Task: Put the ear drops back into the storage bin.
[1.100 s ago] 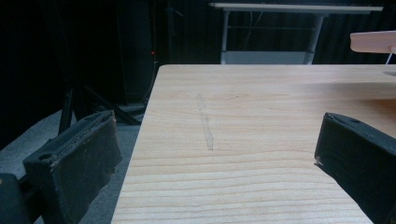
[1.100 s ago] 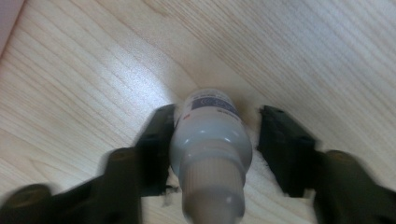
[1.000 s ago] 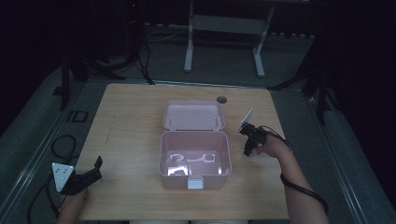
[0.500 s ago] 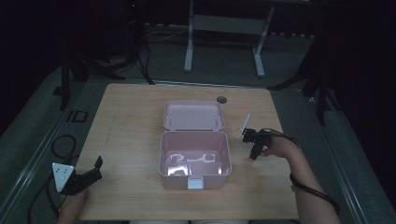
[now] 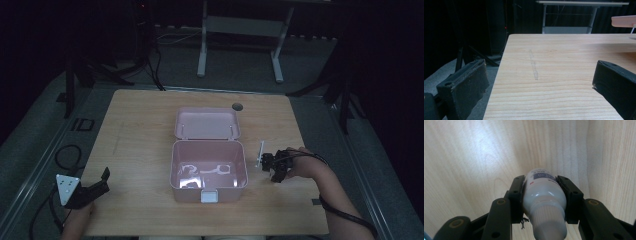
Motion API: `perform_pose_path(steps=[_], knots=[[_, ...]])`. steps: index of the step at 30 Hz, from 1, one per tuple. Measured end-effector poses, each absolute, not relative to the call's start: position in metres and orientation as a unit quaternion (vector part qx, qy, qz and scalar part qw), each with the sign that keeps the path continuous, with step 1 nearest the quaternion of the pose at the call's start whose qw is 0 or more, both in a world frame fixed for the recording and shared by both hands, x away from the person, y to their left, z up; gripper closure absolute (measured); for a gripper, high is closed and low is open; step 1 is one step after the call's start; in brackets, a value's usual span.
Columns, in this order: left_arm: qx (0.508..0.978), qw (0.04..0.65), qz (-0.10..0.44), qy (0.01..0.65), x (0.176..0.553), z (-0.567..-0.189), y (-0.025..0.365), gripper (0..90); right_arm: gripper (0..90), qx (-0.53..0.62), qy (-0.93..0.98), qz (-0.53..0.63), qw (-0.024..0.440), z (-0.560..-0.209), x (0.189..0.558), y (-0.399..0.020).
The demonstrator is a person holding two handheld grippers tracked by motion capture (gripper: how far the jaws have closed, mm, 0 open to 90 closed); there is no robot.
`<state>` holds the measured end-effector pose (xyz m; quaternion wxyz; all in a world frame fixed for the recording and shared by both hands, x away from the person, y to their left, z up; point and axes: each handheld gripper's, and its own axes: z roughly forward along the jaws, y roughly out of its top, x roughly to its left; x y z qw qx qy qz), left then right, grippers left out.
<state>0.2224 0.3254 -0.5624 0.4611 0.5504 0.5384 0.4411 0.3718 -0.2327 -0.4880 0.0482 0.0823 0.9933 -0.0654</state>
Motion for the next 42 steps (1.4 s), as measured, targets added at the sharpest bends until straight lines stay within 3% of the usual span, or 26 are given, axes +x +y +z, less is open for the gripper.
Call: perform_pose_path(steps=[9,19,42], knots=[[0.551,0.46,0.441,0.538,0.223,-0.562,0.325,0.3,59.5,0.004,0.998,-0.049,0.046,-0.482,0.348,-0.23],[0.551,0.461,0.441,0.539,0.222,-0.562,0.325,0.3,59.6,0.0,0.998,-0.048,0.048,-0.468,0.345,-0.225],[0.552,0.46,0.441,0.538,0.222,-0.562,0.325,0.3,59.6,-0.007,0.996,-0.054,0.069,-0.383,0.334,-0.199]])
